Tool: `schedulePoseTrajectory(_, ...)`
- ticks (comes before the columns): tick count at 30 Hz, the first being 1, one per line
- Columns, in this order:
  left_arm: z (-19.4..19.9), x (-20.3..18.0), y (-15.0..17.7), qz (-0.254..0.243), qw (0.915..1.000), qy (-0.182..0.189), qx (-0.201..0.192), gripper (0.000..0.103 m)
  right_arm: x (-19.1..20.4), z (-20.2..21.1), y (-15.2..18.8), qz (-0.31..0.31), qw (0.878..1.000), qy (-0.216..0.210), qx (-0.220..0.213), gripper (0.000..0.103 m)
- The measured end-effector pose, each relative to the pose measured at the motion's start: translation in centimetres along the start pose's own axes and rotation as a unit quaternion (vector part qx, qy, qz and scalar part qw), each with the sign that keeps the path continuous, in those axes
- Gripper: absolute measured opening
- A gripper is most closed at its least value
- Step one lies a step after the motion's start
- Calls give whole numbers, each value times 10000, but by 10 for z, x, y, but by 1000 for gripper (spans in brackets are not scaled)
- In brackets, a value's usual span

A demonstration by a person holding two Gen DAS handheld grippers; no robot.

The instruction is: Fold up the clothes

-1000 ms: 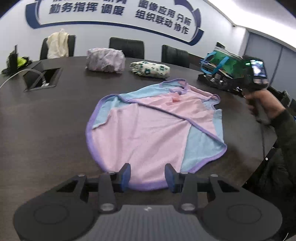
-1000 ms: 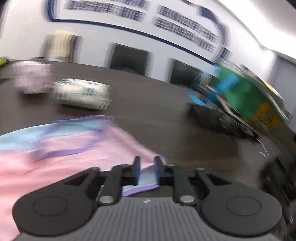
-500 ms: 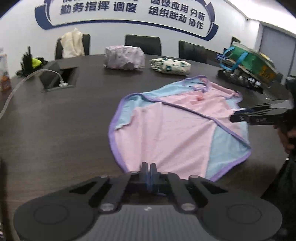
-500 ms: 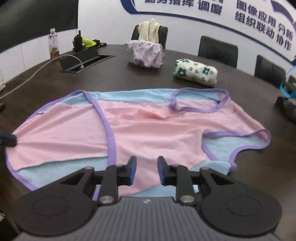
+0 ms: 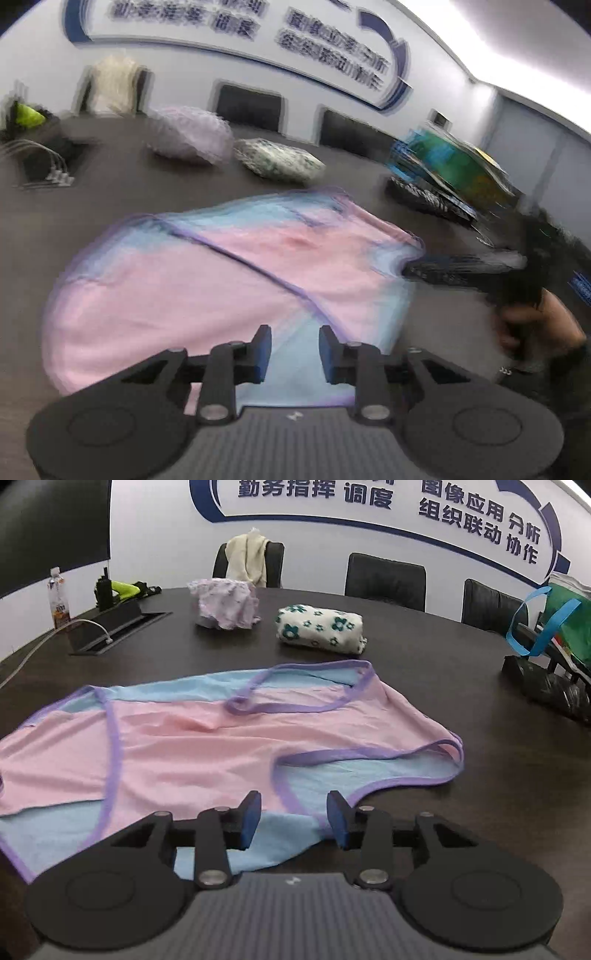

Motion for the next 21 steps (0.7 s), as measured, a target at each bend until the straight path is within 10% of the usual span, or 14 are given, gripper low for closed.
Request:
schedulePoseTrajectory(6, -33, -43, 11, -599, 9978, -294, 20, 26, -15, -12, 9, -54, 9999, -23, 88, 40)
schedulePoseTrajectory(12, -41, -31, 21, -664, 9956, -602, 278, 5, -5, -20, 9, 77, 9997, -228, 79, 12)
schedulePoseTrajectory(21, -4, 4, 36, -1034, 9905, -852, 309, 0, 29, 15, 33, 133, 9997, -133, 178, 8)
Point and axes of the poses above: each gripper's, at about its wrist camera, not at the fingertips, and z roughly against the way its jaws point, x to its left, y to its underside, the point moved 10 cm from there along -z, roughly the way its jaws point, and after that the axes turned 3 degrees about z, right-handed, at the moved point
